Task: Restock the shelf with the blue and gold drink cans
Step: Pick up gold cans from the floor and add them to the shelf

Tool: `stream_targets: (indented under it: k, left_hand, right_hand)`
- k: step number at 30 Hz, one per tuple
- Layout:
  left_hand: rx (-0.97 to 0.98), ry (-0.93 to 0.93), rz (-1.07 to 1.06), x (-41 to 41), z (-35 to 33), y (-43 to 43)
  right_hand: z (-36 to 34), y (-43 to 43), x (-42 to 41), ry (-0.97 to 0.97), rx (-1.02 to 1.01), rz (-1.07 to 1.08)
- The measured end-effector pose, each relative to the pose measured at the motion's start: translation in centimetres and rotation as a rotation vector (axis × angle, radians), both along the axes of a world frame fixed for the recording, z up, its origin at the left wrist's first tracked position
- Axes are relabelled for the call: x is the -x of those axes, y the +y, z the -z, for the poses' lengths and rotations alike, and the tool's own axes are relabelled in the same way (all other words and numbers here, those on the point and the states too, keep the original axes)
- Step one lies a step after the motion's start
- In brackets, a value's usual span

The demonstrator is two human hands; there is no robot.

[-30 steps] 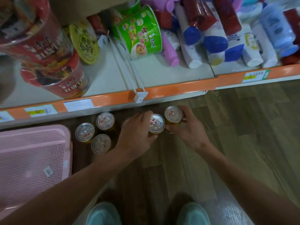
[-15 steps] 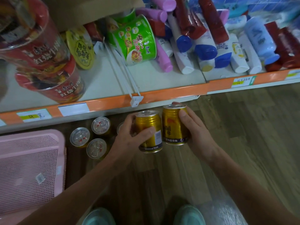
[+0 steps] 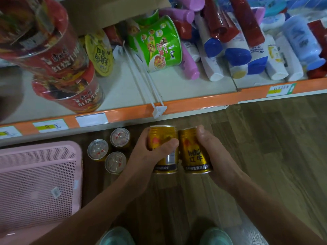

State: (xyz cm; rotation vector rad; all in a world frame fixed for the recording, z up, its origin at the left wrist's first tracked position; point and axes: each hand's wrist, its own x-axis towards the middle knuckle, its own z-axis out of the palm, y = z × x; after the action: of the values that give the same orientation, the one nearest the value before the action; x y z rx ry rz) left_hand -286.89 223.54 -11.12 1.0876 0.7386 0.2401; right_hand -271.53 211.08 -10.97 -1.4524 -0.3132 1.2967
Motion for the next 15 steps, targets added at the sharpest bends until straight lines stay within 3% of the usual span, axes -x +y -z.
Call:
stream_targets:
  k: [9, 15]
  left_hand:
    - [-0.021, 0.01, -0.02, -0.8, 0.9, 1.5]
    - [0.152, -0.059, 0.021, -1.0, 0.9, 1.9]
  right_hand:
    - [1.3, 1.6, -0.4, 0.14, 0.002, 0.026]
    - [1.2, 1.6, -0.9, 0.203, 0.021, 0.064]
